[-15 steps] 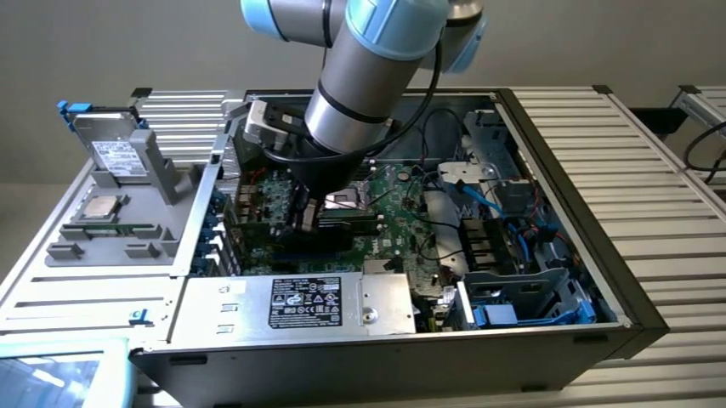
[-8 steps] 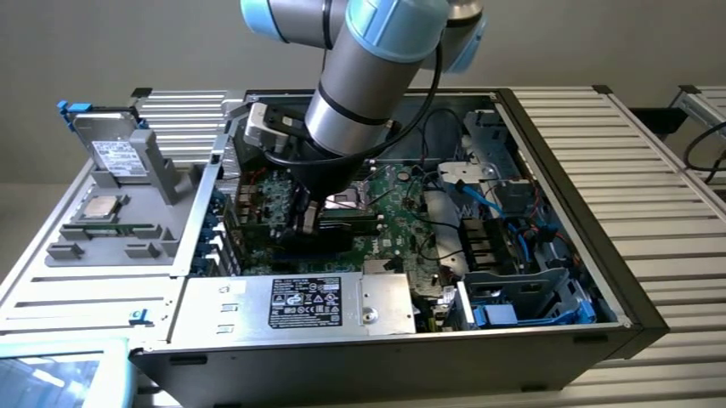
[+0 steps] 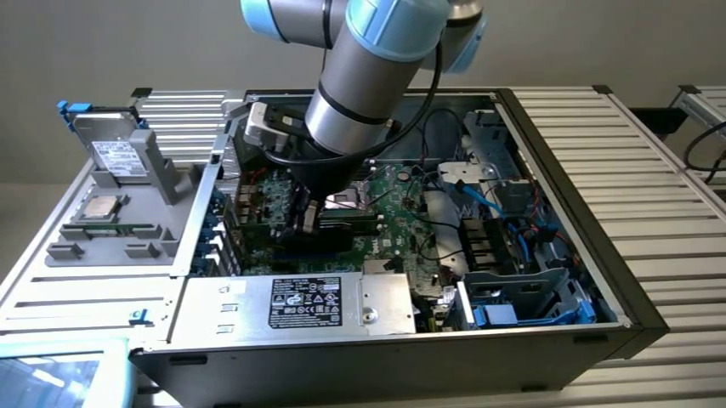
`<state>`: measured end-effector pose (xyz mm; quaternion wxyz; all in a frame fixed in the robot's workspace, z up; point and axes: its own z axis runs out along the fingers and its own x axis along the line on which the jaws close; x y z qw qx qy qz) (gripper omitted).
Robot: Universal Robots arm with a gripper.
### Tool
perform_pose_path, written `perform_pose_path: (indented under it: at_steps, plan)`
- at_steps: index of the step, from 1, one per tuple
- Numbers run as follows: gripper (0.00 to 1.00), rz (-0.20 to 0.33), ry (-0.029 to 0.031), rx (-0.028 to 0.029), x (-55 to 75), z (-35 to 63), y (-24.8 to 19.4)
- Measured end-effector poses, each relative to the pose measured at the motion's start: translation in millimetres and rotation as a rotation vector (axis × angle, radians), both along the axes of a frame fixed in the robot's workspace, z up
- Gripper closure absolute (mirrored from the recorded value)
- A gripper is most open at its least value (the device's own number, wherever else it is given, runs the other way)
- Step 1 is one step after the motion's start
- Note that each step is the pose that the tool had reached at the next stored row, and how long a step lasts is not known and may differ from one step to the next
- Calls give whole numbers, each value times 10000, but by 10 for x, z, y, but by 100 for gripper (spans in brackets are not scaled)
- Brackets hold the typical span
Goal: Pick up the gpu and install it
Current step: 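Insert the gpu into the slot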
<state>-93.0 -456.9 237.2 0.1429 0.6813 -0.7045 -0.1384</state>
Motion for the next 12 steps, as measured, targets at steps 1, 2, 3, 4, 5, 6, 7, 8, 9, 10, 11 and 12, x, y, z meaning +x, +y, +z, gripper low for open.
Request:
perform_pose_path:
  at_steps: [1, 2, 3, 4, 5, 6, 7, 8, 9, 10, 11, 12]
  plan:
    - [72, 0, 0, 1, 0, -4, 0]
    - [72, 0, 0, 2, 0, -13, 0]
    - [72, 0, 1, 0, 0, -22, 0]
    - [72, 0, 1, -1, 0, -23, 0]
    - [72, 0, 1, 0, 0, -23, 0]
    - [72, 0, 0, 0, 0, -24, 0]
    - [72, 0, 0, 0, 0, -24, 0]
    - [72, 0, 0, 1, 0, -24, 0]
    - [72, 0, 0, 1, 0, -24, 0]
    - [72, 0, -1, 2, 0, -25, 0]
    - [72, 0, 0, 1, 0, -25, 0]
    - [72, 0, 0, 2, 0, -25, 0]
